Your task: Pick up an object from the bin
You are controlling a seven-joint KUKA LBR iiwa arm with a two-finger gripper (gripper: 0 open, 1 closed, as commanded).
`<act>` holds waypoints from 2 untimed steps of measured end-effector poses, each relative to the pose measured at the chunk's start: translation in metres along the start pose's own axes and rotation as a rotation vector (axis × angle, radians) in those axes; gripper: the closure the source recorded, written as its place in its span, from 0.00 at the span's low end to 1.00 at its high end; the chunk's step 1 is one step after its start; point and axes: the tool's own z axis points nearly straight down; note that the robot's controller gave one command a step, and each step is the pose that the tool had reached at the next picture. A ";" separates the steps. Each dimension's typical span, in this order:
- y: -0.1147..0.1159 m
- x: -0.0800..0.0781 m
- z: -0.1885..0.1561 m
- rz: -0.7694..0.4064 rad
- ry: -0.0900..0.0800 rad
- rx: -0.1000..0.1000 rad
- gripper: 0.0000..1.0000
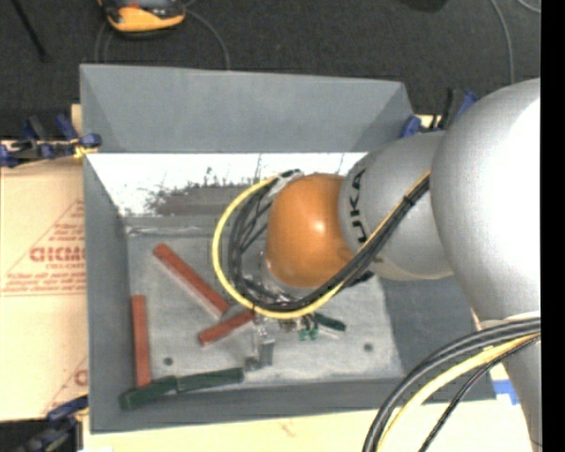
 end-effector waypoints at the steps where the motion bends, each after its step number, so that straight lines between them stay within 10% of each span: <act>1: -0.014 -0.022 -0.001 -0.260 -0.003 0.001 0.00; 2: -0.001 -0.001 -0.001 0.001 -0.003 0.001 1.00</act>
Offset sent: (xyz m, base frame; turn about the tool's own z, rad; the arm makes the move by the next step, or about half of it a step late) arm 0.0000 0.0000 0.0000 0.0000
